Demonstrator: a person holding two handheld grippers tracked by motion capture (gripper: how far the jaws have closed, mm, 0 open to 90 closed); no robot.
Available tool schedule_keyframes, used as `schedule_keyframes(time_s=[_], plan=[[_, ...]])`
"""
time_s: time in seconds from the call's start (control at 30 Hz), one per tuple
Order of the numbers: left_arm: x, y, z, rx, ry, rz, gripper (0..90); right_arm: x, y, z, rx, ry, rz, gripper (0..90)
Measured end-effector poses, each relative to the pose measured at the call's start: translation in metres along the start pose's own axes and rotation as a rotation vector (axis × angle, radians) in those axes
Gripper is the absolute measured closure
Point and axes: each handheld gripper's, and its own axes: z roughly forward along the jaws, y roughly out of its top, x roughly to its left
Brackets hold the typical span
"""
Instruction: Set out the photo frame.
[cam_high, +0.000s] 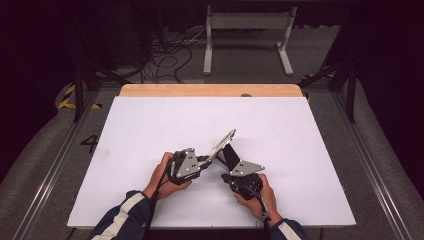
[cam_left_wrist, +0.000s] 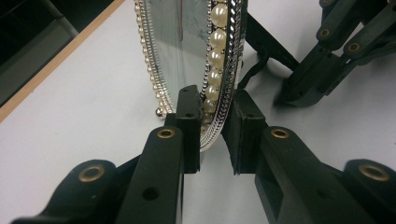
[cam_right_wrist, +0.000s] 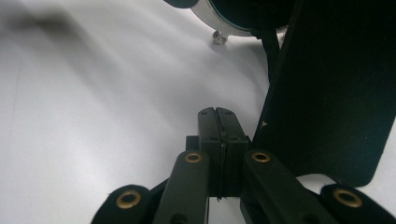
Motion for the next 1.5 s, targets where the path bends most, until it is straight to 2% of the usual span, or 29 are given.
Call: schedule_keyframes(time_s=[0.13, 0.27, 1.0, 1.2, 1.27, 1.4, 1.5], plan=[[-0.001, 0.001, 0.0, -0.011, -0.001, -0.001, 76.4, -0.002, 0.0, -0.001, 0.009, -0.009, 0.007, 90.0], [-0.002, 0.003, 0.0, -0.007, 0.004, 0.015, 76.6, -0.005, -0.001, -0.001, 0.008, -0.01, 0.018, 90.0], [-0.011, 0.011, 0.005, -0.003, 0.012, 0.025, 75.6, -0.02, -0.005, -0.003, 0.007, -0.035, 0.056, 90.0], [-0.011, 0.01, 0.007, -0.018, -0.008, 0.007, 73.8, -0.023, -0.006, -0.003, 0.007, -0.035, 0.063, 90.0], [-0.011, 0.009, 0.008, -0.017, -0.015, 0.008, 71.2, -0.023, -0.006, -0.003, 0.004, -0.035, 0.063, 90.0], [-0.009, 0.005, 0.012, -0.014, -0.033, -0.026, 65.5, -0.023, -0.006, -0.006, -0.008, -0.032, 0.062, 90.0], [-0.007, 0.004, 0.015, -0.012, -0.027, -0.047, 59.2, -0.021, -0.005, -0.006, -0.016, -0.022, 0.05, 90.0]])
